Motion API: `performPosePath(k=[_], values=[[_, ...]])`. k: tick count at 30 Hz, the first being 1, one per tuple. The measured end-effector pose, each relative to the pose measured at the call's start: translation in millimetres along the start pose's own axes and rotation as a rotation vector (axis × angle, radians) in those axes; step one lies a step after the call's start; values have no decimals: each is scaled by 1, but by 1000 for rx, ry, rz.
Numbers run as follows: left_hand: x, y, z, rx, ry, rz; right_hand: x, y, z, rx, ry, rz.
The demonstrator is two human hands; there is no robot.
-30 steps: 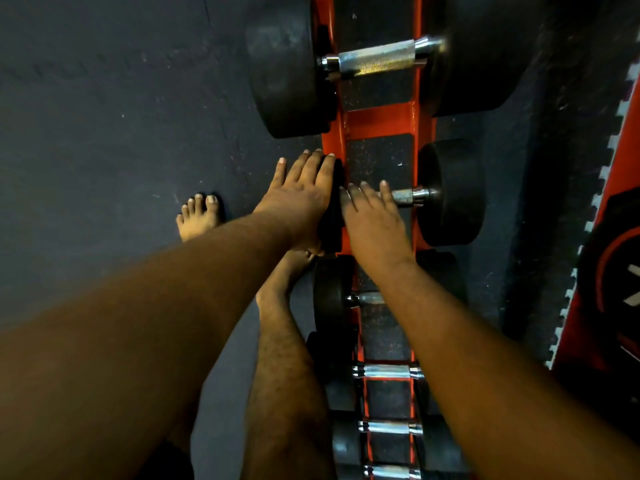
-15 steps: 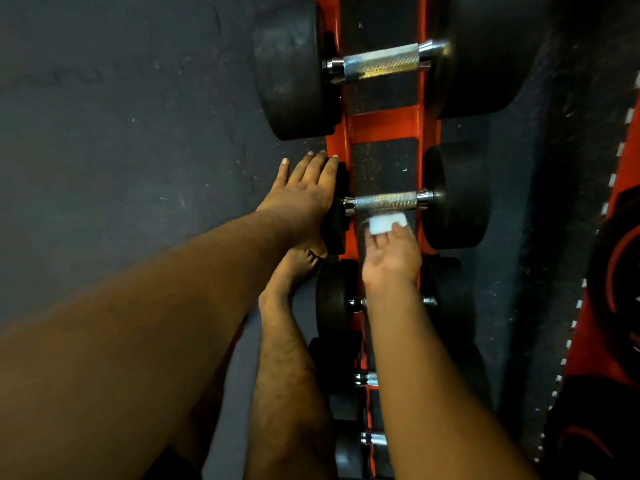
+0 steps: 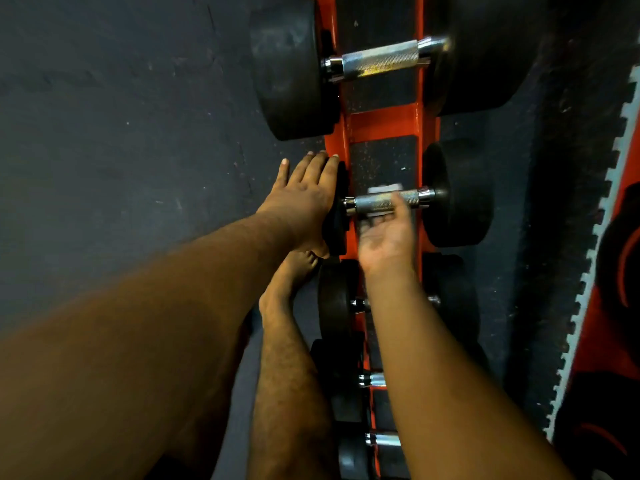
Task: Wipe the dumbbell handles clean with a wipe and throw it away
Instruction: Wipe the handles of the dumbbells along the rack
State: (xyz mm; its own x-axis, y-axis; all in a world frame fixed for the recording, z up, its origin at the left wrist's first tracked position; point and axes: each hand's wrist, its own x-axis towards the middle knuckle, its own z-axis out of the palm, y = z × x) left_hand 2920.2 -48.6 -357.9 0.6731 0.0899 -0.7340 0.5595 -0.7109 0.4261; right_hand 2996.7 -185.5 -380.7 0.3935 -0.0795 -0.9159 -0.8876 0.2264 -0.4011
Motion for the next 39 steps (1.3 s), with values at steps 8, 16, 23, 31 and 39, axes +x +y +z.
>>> performPosePath(k=[8, 16, 23, 31, 39], values=[[-1, 1, 1, 11, 4, -14, -6, 28, -11, -225, -65, -51], [-2, 2, -1, -16, -5, -21, -41, 23, -16, -779, -13, -339], [-2, 2, -1, 0, -22, -21, -9, -22, 10, -1867, -247, -1088], [-8, -2, 5, -24, 63, 25, -10, -8, -35, -2352, -455, -1254], [-48, 2, 47, 53, 270, 132, -30, 8, -88, -2017, -303, -1177]])
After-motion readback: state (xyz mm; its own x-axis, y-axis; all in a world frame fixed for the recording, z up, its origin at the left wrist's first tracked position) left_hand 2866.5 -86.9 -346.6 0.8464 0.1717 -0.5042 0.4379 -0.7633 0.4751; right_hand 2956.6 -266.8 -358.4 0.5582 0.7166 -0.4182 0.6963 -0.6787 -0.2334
